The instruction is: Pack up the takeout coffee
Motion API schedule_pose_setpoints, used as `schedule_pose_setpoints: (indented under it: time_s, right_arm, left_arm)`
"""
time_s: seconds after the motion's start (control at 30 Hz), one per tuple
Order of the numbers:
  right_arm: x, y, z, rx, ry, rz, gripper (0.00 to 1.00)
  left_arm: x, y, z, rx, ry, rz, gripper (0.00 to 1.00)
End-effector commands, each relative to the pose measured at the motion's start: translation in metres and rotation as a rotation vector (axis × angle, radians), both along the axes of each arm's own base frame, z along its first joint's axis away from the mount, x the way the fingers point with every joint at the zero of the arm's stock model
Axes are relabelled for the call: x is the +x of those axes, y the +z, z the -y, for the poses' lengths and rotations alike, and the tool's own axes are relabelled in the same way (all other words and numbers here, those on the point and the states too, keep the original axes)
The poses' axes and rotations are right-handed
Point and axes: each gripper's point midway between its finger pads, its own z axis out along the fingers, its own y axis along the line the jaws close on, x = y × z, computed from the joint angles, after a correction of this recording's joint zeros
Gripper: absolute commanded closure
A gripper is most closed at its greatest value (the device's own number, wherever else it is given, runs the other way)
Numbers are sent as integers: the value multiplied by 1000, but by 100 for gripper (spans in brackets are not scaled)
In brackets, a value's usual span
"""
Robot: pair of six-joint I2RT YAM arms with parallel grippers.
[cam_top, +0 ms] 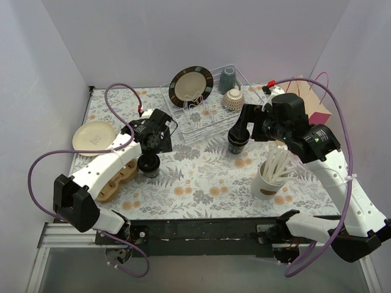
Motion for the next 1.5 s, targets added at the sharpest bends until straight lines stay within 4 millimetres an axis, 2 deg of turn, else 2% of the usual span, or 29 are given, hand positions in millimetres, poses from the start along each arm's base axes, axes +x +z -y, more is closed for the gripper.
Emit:
schedule_pose_setpoints:
  time_s: [0.0, 0.07, 0.1, 0.17, 0.2, 0.23, 0.27, 0.3, 0.33, 0.37, 0.4, 0.47, 0.5, 0.53, 0.57, 0.6, 0.63, 0.67, 0.7, 0.73, 0.77, 0.87, 0.9, 0.97, 1.0, 1.07, 1.17, 1.23, 1.47]
  right_arm:
    - [10, 10, -12, 54, 19, 55, 2]
    - [10, 16, -18, 123, 13, 70, 1]
    - [18, 19, -10, 146, -74, 85, 1]
    - [22, 15, 7, 229, -257, 60, 1]
    - [21, 16, 14, 238, -278, 72, 1]
    - [13, 33, 17, 262, -235, 154, 1]
    - [16, 50, 8, 310, -162, 272, 2]
    - [14, 63, 12, 296, -132, 366, 2]
    - [12, 74, 18, 307, -148, 416, 2]
    - [13, 66, 26, 265, -181, 392, 2]
    - [18, 79, 41, 222, -258, 410, 3]
    - [33, 59, 52, 53, -314, 318, 4]
    - [28, 60, 69, -38, -364, 273, 4]
    - [40, 44, 68, -137, -359, 220, 3]
    - [43, 39, 69, -188, -353, 192, 2]
    - [39, 45, 78, -235, -352, 160, 1]
    - [52, 29, 75, -303, -347, 88, 1]
    - [55, 29, 81, -335, -361, 52, 1]
    - [52, 19, 92, -397, -375, -22, 1]
    - [64, 21, 94, -429, -389, -48, 1]
    - [68, 20, 104, -474, -414, -70, 1]
    - [87, 23, 118, -468, -427, -77, 8]
    - [94, 24, 132, -457, -465, -78, 15]
    - [106, 25, 144, -453, -504, -68, 23]
    - [109, 26, 156, -455, -533, -66, 29]
    - [119, 36, 164, -456, -565, -15, 34]
    - [127, 56, 171, -439, -564, 81, 36]
    - [124, 67, 180, -449, -575, 126, 36]
    - [124, 68, 205, -464, -597, 154, 36]
  left_arm:
    - [9, 44, 12, -71, -42, 63, 2]
    - [14, 64, 22, -123, -71, 97, 2]
    - [24, 87, 30, -169, -83, 169, 2]
    - [28, 118, 41, -267, -94, 252, 2]
    - [29, 135, 46, -319, -98, 289, 2]
    - [28, 145, 52, -361, -114, 307, 2]
    - [26, 161, 58, -402, -164, 350, 2]
    - [19, 164, 70, -456, -232, 338, 2]
    - [16, 166, 77, -487, -272, 337, 2]
    - [12, 169, 81, -509, -304, 340, 2]
    - [8, 169, 88, -533, -345, 325, 2]
    - [2, 163, 92, -539, -382, 294, 2]
    - [-2, 162, 97, -554, -422, 285, 2]
    - [-8, 159, 101, -574, -451, 266, 2]
    - [-9, 160, 102, -581, -462, 264, 2]
    - [-12, 165, 102, -587, -476, 281, 2]
    - [-14, 167, 101, -584, -474, 296, 2]
    - [-15, 170, 103, -594, -483, 316, 2]
    - [-19, 175, 105, -605, -502, 330, 2]
    - [-23, 178, 106, -621, -513, 332, 2]
    - [-28, 180, 109, -645, -526, 324, 2]
    - [-46, 192, 122, -739, -585, 303, 2]
    - [-50, 191, 124, -755, -595, 296, 2]
    - [-59, 196, 123, -777, -612, 298, 2]
    - [-62, 193, 123, -777, -612, 292, 2]
    - [-70, 191, 123, -775, -627, 280, 2]
    - [-79, 186, 123, -755, -650, 267, 2]
    - [-82, 181, 121, -731, -655, 270, 2]
    - [-80, 178, 116, -631, -663, 305, 2]
